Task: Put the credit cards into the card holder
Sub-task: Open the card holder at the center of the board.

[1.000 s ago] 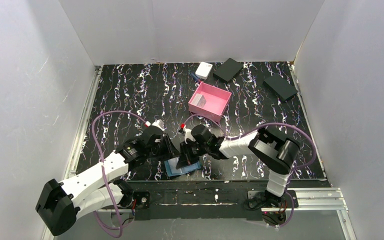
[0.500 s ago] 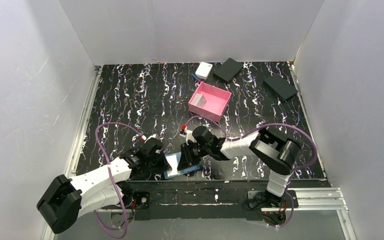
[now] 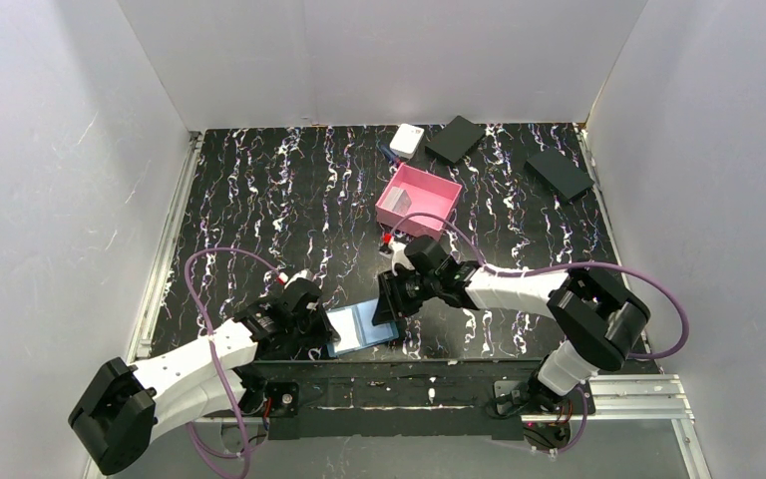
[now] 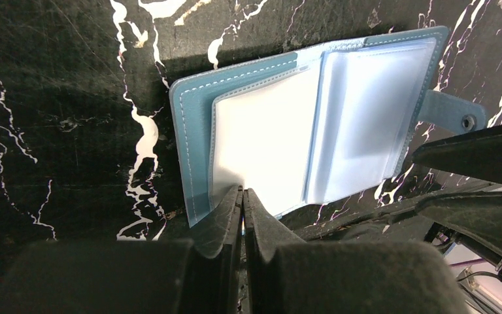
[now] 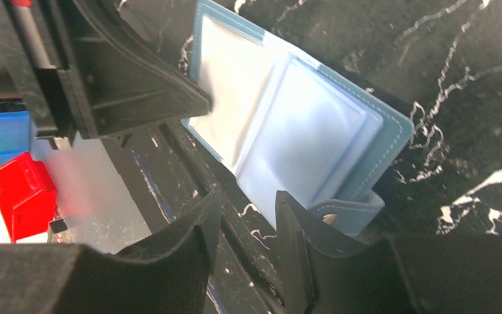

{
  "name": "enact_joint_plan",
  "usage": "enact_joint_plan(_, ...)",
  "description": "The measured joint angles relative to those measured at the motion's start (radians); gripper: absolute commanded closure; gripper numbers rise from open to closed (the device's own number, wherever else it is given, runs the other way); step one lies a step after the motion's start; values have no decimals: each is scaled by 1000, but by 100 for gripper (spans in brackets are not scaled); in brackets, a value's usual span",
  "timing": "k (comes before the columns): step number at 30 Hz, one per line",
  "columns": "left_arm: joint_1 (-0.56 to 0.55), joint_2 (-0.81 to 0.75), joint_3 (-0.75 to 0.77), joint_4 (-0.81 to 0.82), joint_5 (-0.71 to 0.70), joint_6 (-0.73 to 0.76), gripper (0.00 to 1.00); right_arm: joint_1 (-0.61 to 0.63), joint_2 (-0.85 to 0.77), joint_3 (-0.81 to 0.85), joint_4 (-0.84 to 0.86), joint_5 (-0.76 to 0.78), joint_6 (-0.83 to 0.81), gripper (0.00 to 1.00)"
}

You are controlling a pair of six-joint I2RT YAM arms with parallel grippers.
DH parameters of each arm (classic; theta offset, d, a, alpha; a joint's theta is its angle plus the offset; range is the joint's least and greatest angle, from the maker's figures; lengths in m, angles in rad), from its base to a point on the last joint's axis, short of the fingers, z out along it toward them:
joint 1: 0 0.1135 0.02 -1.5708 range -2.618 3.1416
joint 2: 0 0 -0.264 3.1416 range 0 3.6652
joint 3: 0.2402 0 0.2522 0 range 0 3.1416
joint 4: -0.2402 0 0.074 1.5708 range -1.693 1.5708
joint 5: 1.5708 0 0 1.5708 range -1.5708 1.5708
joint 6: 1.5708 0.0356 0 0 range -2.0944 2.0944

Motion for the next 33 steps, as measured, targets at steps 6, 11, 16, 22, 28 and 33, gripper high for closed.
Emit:
enact_joint_plan(6,0,1,0,0,0,0,98,-34,-1,-41,-11,-10,10,53)
enact_joint_plan(11,0,3,0,1,1,0,98,-42,-1,-50,-2,-21,24,54)
enact_joint_plan(16,0,6,5,-3,1,2,98,-42,3,-51,37,-46,48,57)
enact_joint_plan(22,0,6,9,-7,16,6,98,-42,34,-52,79,-63,54,65)
enact_joint_plan(28,0,4,43,2,72,13,94,-42,62,-69,80,-39,35,70)
enact_joint_plan(33,0,13,85,66,132,12,94,-42,68,-76,85,-32,27,71)
